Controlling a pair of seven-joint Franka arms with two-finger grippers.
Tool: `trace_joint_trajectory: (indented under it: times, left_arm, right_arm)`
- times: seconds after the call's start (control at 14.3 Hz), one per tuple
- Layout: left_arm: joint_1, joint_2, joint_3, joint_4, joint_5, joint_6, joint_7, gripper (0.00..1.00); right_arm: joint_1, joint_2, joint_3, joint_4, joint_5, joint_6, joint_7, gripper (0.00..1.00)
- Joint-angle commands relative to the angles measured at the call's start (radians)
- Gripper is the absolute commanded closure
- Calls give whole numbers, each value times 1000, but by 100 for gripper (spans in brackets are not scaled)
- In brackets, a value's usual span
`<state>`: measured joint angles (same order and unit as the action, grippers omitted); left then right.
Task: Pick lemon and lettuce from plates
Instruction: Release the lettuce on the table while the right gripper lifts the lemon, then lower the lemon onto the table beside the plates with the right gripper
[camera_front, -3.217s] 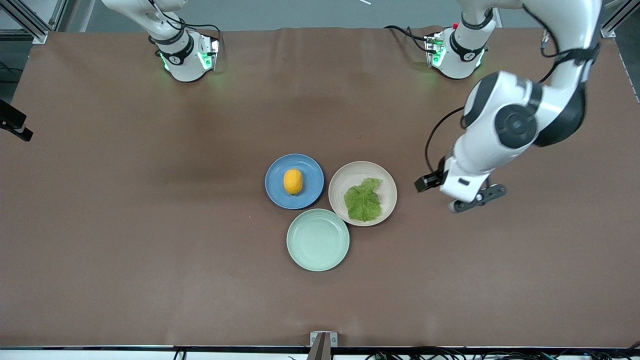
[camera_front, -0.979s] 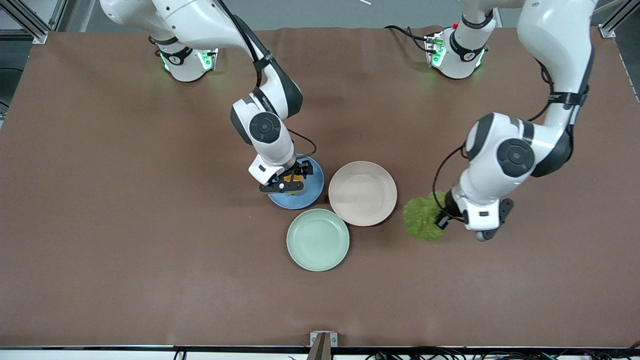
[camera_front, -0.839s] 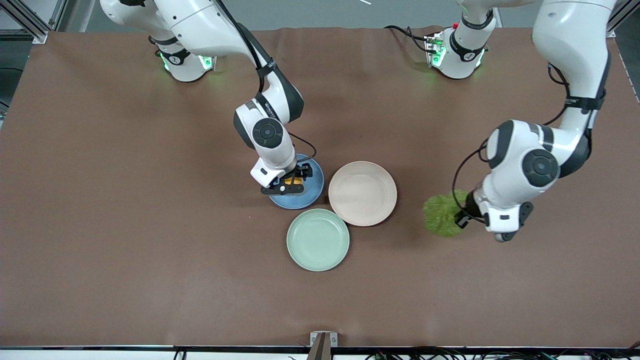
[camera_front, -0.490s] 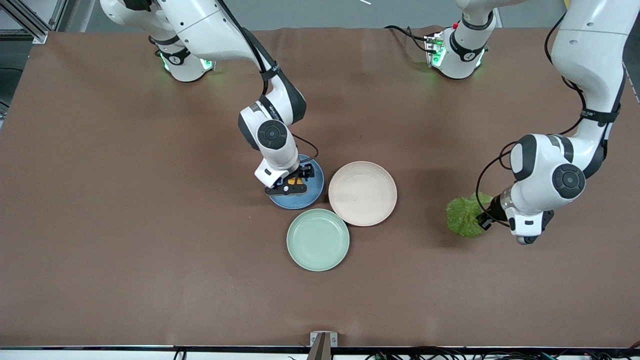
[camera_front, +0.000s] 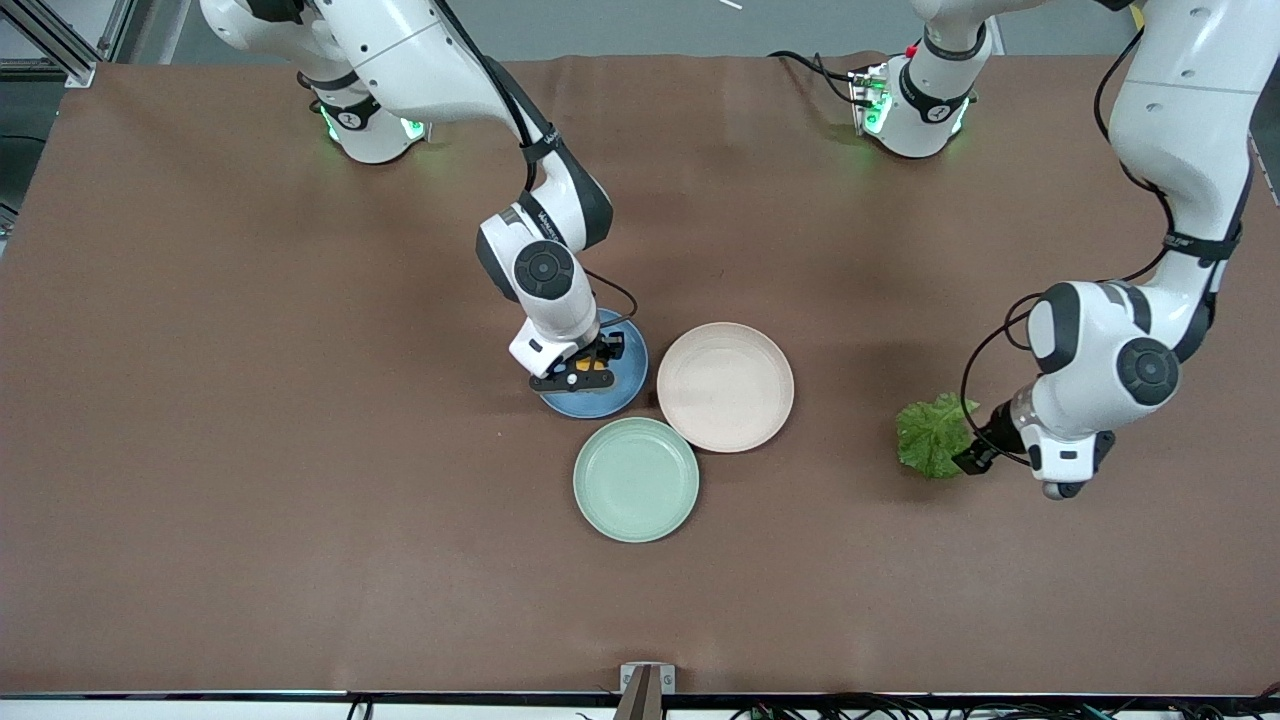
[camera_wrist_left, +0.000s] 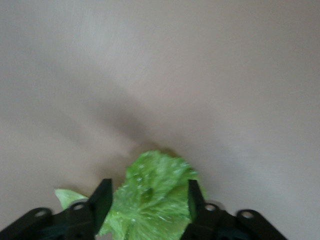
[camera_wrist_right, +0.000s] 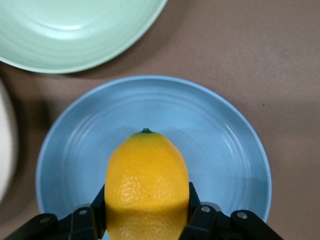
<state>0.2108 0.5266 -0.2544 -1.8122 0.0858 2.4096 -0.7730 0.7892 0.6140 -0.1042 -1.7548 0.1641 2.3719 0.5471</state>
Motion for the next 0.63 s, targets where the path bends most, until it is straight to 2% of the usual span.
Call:
trace_joint_trajectory:
  times: [0.0, 0.21, 0.35, 0.42, 0.56]
  left_arm:
    - [15, -132, -6, 49, 14, -111, 171, 0]
    - [38, -210, -3, 126, 14, -231, 303, 0]
    - [56, -235, -5, 225, -3, -398, 321, 0]
    - [61, -235, -3, 296, -6, -493, 321, 0]
    - [59, -235, -9, 397, 2, -666, 324, 0]
  right_arm:
    - [-13, -175, -9, -22, 14, -158, 24, 86]
    - [-143, -362, -9, -23, 3, -426, -25, 86]
    - [-261, -471, -9, -35, 2, -589, -139, 86]
    - [-328, -517, -9, -57, 0, -638, -203, 86]
    - [-480, -563, -9, -124, -29, -646, -414, 85]
